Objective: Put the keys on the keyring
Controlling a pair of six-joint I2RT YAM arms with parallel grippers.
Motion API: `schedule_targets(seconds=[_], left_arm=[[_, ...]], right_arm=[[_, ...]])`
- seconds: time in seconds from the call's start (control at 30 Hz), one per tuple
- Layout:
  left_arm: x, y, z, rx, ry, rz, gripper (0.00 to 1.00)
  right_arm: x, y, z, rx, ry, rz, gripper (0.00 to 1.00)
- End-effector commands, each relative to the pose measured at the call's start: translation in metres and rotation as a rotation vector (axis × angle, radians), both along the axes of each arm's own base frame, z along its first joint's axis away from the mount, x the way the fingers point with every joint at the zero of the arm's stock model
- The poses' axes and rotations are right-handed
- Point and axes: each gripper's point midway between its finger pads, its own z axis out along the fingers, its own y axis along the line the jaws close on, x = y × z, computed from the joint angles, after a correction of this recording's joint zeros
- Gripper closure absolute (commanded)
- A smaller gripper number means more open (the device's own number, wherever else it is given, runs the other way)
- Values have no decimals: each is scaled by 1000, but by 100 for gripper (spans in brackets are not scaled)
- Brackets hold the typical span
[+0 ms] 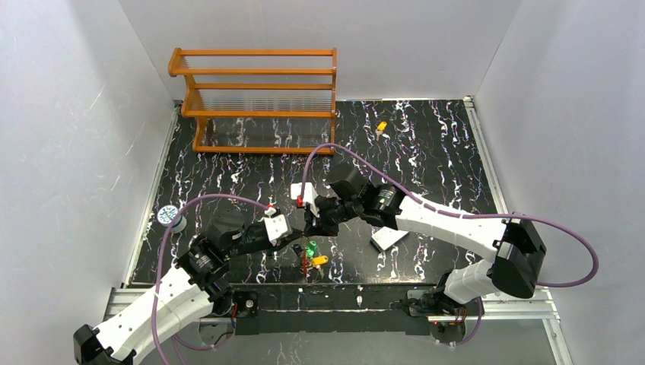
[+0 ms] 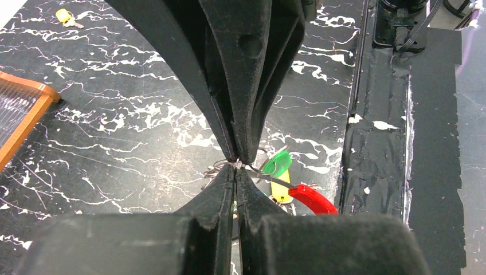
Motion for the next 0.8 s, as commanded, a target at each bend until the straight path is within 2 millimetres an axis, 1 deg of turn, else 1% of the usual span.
schedule_targets(seconds=[0.0, 0.07, 0.13, 0.17, 0.23, 0.37, 0.43, 0.5, 0.53, 0.63, 0.77], left_arm=[[0, 0, 13, -7, -15, 1, 100], [1, 1, 16, -13, -23, 8, 100], [1, 2, 18, -21, -35, 13, 100], [1, 3, 21, -30, -43, 19, 100], [2, 5, 25, -50, -58, 34, 100], [1, 7, 36, -96, -95, 41, 100], [-1, 8, 41, -118, -116, 39, 100], [-4, 9, 44, -131, -126, 32, 100], [-4, 8, 51, -155, -149, 28, 100], [-7, 8, 58, -193, -172, 21, 100], [-9, 10, 65, -227, -196, 22, 100]], right_arm=[[2, 11, 40, 132, -58, 3, 75], [8, 9, 44, 157, -77, -41, 58], [13, 5, 50, 205, -90, -83, 46], [15, 2, 55, 239, -85, -106, 41], [20, -4, 65, 308, -87, -130, 38], [25, -19, 73, 392, -80, -133, 38], [20, -23, 78, 438, -75, -100, 39], [11, -24, 84, 484, -65, -51, 40], [6, -23, 87, 504, -54, -26, 42], [-5, -22, 96, 557, -43, 45, 49], [-8, -17, 101, 580, -11, 68, 57]])
